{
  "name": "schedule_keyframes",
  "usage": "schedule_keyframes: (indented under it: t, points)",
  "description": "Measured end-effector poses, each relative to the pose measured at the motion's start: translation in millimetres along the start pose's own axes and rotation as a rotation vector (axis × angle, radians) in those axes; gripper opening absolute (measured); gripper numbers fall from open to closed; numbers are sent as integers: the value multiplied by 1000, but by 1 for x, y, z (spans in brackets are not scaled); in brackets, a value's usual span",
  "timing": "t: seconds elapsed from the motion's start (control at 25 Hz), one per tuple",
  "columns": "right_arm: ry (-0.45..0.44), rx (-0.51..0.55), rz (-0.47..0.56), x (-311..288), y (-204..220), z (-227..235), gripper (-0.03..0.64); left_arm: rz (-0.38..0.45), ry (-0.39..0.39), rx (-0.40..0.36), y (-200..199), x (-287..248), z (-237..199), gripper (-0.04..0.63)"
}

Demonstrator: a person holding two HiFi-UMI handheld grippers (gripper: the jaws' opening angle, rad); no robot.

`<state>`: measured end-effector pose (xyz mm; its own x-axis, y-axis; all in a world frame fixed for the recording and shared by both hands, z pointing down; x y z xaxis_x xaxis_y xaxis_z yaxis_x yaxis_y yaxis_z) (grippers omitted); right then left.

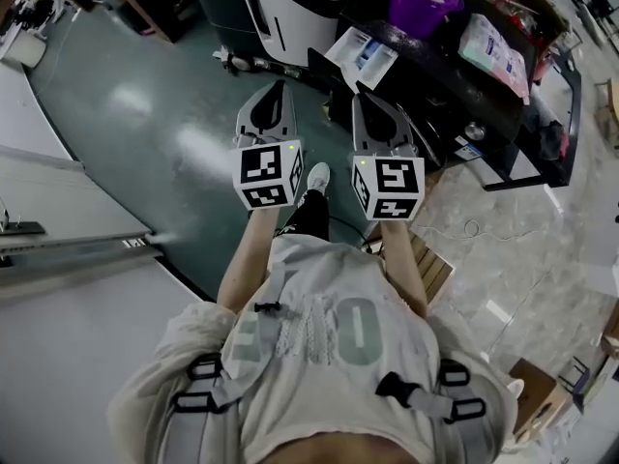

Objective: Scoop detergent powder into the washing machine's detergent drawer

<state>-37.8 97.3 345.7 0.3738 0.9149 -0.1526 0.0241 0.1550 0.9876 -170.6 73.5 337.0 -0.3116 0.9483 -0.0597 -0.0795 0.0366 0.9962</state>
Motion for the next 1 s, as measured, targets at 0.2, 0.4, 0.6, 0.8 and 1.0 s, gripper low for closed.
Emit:
schedule_keyframes:
  t: [0.2,0.4,0.6,0.8,1.0]
  points:
    - [22,-29,-1,-69,-24,33,11,12,35,-2,-14,-80,-17,20]
    - [41,-40,4,-140,-43,65,11,34,67,-4,-29,-161,-38,20]
    - [49,-60,33,-189,-50,84,11,36,109,-20,-29,-221,-47,20]
    - [39,-53,12,-216,-49,96,11,48,96,-17,-33,-251,-48,20]
    - [29,-67,15,-227,-52,112,11,58,99,-36,-38,-264,-39,20]
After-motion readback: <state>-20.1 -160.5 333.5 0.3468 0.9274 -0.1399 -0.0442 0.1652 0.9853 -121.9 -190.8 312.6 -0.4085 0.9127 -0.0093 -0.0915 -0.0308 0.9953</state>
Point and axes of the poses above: the fingertips, and each gripper's own axes: x backward along the fingers, z to its right, y out of its underside, the point moved 2 cm from there along x, backward along the fingers, and after that the axes turned 3 degrees about -x, right-handed, at the moved point
